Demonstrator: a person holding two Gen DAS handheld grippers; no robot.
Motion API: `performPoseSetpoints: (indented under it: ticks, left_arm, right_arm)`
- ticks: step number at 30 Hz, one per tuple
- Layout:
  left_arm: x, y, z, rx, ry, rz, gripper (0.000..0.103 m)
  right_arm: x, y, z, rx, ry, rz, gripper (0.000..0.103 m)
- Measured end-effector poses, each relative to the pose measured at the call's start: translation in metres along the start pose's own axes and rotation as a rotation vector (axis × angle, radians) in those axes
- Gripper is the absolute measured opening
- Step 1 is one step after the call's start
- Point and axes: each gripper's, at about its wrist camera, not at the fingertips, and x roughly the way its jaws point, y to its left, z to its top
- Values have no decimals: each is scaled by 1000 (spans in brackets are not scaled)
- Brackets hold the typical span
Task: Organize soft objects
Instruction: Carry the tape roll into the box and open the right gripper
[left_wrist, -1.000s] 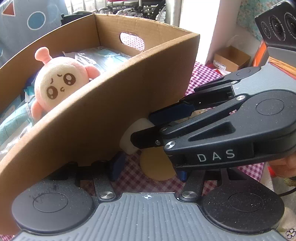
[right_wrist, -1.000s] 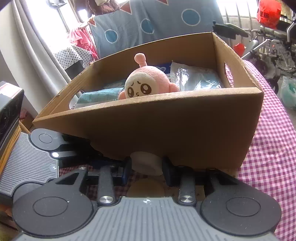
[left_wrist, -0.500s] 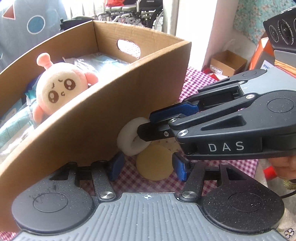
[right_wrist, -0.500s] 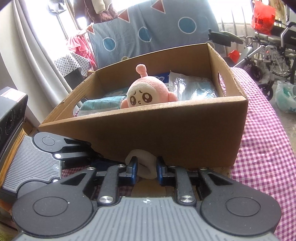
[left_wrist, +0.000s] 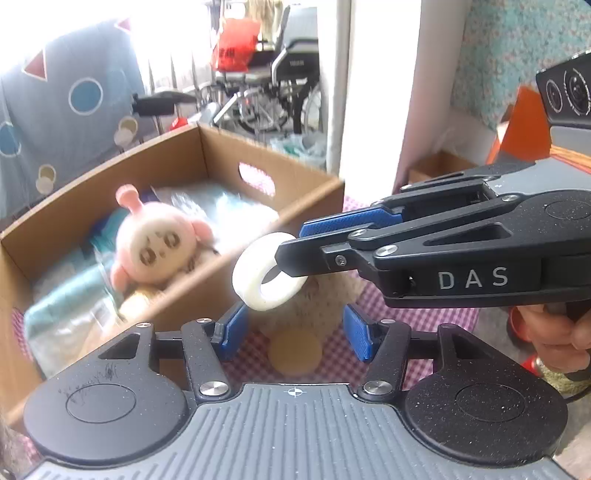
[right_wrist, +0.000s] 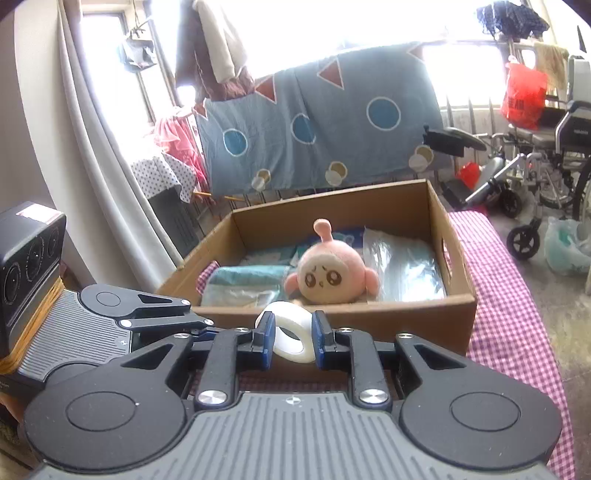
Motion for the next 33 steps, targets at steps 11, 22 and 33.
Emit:
performPoseSetpoints:
  ticks: [11,22,33]
  left_arm:
    - [-21,33,42,-56,-81,23,57]
    - [62,101,46,-317,154,-167,78]
    - [66,121,42,-417,174,-257,82]
  right_arm:
    - [32,-6,60,-38,-11,43,23]
    - [164,-82,60,131,469,57,23]
    - [206,-111,54,257,670,57,24]
